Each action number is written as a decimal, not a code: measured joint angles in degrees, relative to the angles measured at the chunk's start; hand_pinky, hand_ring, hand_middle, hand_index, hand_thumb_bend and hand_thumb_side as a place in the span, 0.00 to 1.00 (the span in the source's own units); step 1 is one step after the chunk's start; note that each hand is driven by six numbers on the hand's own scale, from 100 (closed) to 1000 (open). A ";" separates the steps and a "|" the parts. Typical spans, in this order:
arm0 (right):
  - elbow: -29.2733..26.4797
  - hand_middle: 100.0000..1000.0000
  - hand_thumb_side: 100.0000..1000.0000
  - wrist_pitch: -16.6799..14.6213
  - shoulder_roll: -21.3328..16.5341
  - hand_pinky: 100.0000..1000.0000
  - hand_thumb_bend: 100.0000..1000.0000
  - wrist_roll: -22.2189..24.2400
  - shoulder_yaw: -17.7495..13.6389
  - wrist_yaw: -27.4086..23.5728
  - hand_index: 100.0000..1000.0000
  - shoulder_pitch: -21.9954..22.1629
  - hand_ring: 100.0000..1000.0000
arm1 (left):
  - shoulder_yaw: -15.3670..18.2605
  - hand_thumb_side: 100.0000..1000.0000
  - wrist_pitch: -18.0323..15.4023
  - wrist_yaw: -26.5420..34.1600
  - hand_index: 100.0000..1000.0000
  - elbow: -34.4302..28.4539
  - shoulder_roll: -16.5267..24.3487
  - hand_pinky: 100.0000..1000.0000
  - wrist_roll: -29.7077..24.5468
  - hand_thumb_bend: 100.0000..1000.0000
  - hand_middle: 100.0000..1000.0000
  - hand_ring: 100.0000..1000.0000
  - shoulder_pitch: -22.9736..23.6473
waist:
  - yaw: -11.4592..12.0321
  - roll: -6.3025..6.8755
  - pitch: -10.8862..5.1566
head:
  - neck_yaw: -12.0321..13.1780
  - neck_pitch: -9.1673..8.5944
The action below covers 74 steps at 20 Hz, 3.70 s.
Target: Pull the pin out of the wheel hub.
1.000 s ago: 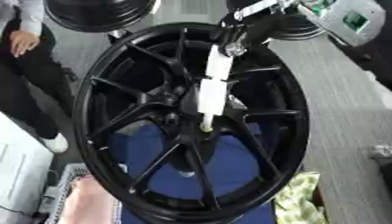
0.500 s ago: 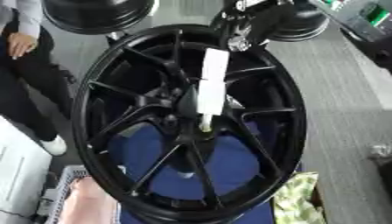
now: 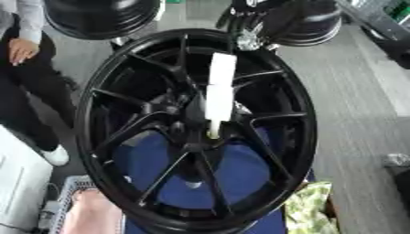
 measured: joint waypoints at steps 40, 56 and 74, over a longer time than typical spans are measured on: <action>2.82 0.85 0.78 -1.10 2.06 0.92 0.05 0.05 2.65 -1.92 0.99 1.02 0.92 | -0.33 0.71 -0.20 0.07 0.74 0.00 -0.06 0.60 -0.76 0.44 0.71 1.00 0.04 | 0.59 -0.38 -0.31 | -1.07 0.00; 5.79 0.83 0.82 -2.87 2.65 0.91 0.05 0.11 4.02 -0.36 0.98 2.46 0.90 | -0.35 0.71 -0.27 0.07 0.74 0.00 -0.09 0.60 -1.01 0.44 0.71 1.00 -0.21 | 1.05 -0.38 -0.26 | -1.48 0.00; 7.51 0.48 0.16 0.35 4.19 0.74 0.04 -0.03 1.65 2.19 0.66 2.59 0.49 | -0.36 0.71 -0.32 0.09 0.73 0.00 -0.13 0.60 -1.06 0.43 0.71 1.00 -0.35 | 1.15 -0.38 -0.26 | -1.48 0.00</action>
